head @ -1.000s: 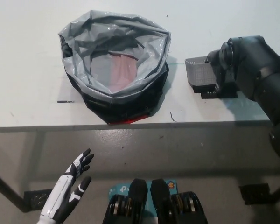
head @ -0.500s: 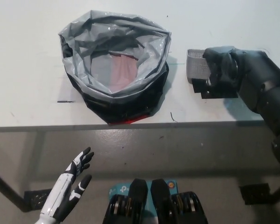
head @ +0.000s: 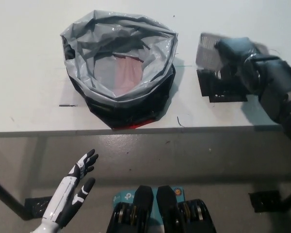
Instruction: Use the right hand to pick up a small rectangular container and put it into a plastic bag and lift the bag
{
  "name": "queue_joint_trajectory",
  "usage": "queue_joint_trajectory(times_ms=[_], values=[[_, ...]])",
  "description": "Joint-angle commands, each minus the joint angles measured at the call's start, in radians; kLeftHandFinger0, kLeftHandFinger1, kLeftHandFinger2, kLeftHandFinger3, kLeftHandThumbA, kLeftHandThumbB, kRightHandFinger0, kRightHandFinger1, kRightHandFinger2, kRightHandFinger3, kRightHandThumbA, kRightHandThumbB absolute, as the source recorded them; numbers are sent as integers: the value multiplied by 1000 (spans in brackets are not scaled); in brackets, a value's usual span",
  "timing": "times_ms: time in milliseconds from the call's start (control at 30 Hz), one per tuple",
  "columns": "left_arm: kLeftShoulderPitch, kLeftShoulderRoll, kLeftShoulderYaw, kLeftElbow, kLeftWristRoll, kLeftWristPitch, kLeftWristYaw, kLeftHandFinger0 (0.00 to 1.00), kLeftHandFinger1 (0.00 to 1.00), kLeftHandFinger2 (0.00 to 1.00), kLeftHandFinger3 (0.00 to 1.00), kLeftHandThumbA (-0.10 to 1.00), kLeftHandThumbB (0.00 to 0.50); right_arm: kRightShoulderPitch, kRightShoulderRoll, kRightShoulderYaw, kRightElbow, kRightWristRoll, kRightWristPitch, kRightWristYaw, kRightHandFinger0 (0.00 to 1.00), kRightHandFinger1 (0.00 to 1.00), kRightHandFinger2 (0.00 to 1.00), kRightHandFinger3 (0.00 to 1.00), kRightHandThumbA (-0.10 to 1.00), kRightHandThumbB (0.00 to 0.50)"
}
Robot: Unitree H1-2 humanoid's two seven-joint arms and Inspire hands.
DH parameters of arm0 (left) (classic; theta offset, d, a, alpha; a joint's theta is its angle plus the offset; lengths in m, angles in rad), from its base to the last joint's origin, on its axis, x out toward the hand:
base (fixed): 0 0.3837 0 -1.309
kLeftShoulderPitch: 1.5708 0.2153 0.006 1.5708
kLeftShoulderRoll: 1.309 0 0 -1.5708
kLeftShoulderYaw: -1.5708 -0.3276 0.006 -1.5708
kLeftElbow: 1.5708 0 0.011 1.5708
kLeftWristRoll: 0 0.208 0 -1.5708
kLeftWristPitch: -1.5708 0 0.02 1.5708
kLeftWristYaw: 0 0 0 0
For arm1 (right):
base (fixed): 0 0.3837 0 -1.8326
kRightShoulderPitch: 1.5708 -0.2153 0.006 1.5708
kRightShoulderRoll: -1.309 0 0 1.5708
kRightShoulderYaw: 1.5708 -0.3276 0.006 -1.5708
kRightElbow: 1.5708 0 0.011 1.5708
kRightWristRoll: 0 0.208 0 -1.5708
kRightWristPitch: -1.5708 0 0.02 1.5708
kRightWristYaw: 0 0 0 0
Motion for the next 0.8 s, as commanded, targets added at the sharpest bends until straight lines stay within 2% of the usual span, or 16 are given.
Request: queue_joint_trajectory(times_ms=[0, 33, 67, 100, 133, 167, 200, 267, 333, 400, 467, 500, 600, 667, 700, 767], values=[[-11, 26, 10, -27, 7, -10, -18, 1000, 1000, 1000, 1000, 933, 299, -114, -59, -129, -145, 82, -137, -183, 98, 539, 868, 844, -100, 162], [-10, 25, 9, -27, 8, -10, -18, 1000, 1000, 1000, 1000, 933, 299, -111, -60, -139, -152, 78, -138, -182, 47, 541, 912, 977, -100, 71], [-10, 26, 8, -28, 6, -11, -19, 1000, 1000, 1000, 1000, 933, 294, -108, -56, -203, -197, 131, -116, -151, 53, 563, 919, 1000, -100, 118], [-10, 27, 8, -27, 5, -12, -20, 1000, 1000, 1000, 1000, 933, 291, -106, -53, -257, -235, 177, -95, -121, 38, 506, 831, 1000, -100, 132], [-11, 28, 8, -26, 3, -13, -20, 1000, 1000, 1000, 1000, 933, 289, -110, -48, -299, -261, 216, -69, -99, 78, 527, 848, 976, -100, 151], [-12, 29, 9, -23, 1, -14, -21, 1000, 1000, 1000, 1000, 932, 287, -116, -41, -357, -295, 268, -30, -71, 46, 484, 850, 874, -100, 150], [-12, 29, 9, -22, 0, -15, -20, 1000, 1000, 1000, 1000, 932, 287, -116, -36, -385, -311, 278, -13, -60, 24, 465, 844, 853, -100, 152], [-11, 28, 10, -26, 0, -9, -19, 1000, 1000, 1000, 1000, 931, 288, -117, -26, -462, -376, 333, 48, -28, 1, 448, 884, 875, -100, 145], [-9, 28, 10, -21, -5, -19, -20, 1000, 1000, 1000, 1000, 920, 287, -121, -20, -527, -421, 381, 88, -9, 0, 485, 926, 996, -100, 142], [-6, 29, 10, -22, -5, -16, -20, 1000, 1000, 1000, 1000, 920, 287, -119, -19, -555, -440, 392, 97, -1, 0, 509, 937, 1000, -100, 143], [0, 29, 9, -27, -10, -5, -24, 1000, 1000, 1000, 1000, 919, 290, -111, -13, -613, -478, 450, 105, 31, 15, 472, 842, 909, -100, 184], [2, 29, 9, -26, -12, -5, -24, 1000, 1000, 1000, 1000, 919, 290, -108, -8, -634, -494, 475, 114, 41, 26, 476, 837, 907, -100, 197], [6, 30, 7, -20, -12, -14, -25, 1000, 1000, 1000, 1000, 918, 286, -97, 19, -701, -540, 564, 131, 87, 0, 473, 874, 931, -100, 156], [16, 29, 4, -19, -8, -22, -24, 1000, 1000, 1000, 1000, 917, 282, -79, 48, -713, -601, 593, 159, 112, 21, 581, 951, 983, -100, 125], [20, 29, 2, -19, -7, -24, -25, 1000, 1000, 1000, 1000, 918, 282, -71, 63, -710, -634, 593, 179, 117, 29, 596, 961, 988, -100, 127], [21, 30, 0, -18, -4, -24, -26, 1000, 1000, 1000, 1000, 921, 283, -65, 92, -689, -680, 586, 193, 135, 6, 556, 928, 957, -100, 121]])
